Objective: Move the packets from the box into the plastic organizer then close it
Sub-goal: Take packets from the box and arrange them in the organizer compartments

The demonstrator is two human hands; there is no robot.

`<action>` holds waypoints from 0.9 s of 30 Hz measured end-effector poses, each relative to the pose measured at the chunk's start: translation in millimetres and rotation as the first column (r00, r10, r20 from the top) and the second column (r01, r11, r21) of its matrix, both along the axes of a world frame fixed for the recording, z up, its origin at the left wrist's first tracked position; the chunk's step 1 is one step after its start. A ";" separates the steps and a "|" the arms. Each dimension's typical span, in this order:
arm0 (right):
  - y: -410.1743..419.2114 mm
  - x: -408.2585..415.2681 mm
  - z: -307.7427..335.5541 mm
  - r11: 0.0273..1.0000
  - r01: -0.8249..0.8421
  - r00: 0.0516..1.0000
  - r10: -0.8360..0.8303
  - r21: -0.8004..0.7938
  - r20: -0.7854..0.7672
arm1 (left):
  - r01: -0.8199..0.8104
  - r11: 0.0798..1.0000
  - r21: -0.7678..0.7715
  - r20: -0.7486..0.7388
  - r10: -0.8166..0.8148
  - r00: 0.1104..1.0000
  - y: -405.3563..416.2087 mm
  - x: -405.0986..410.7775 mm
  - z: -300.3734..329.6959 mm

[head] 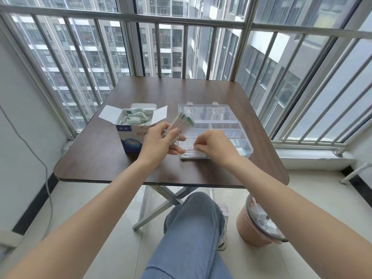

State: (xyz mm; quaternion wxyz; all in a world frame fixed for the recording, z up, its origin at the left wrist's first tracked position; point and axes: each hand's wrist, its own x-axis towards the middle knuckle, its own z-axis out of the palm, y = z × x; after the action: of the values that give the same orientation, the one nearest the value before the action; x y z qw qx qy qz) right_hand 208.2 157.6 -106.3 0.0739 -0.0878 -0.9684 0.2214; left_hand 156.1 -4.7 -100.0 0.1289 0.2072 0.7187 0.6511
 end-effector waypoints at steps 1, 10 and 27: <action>-1.8 2.0 1.3 1.000 0.009 1.000 -0.009 0.015 -0.002 | 0.004 1.000 0.009 0.010 -0.004 1.000 -0.3 0.3 0.6; -1.3 12.2 1.3 0.991 -0.042 0.999 0.041 0.129 0.010 | 0.011 0.996 0.085 0.138 -0.023 0.990 -2.5 4.9 6.1; 3.8 22.4 21.9 0.624 -0.057 0.977 -0.128 -0.780 -0.173 | 0.044 0.997 0.067 0.255 -0.060 0.965 9.9 15.5 13.5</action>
State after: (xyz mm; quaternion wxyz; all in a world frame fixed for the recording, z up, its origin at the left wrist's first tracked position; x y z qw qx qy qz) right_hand 230.6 161.5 -84.4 0.1355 -0.1062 -0.7608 0.6257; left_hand 171.6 5.2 -86.5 0.2316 0.1436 0.6702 0.6903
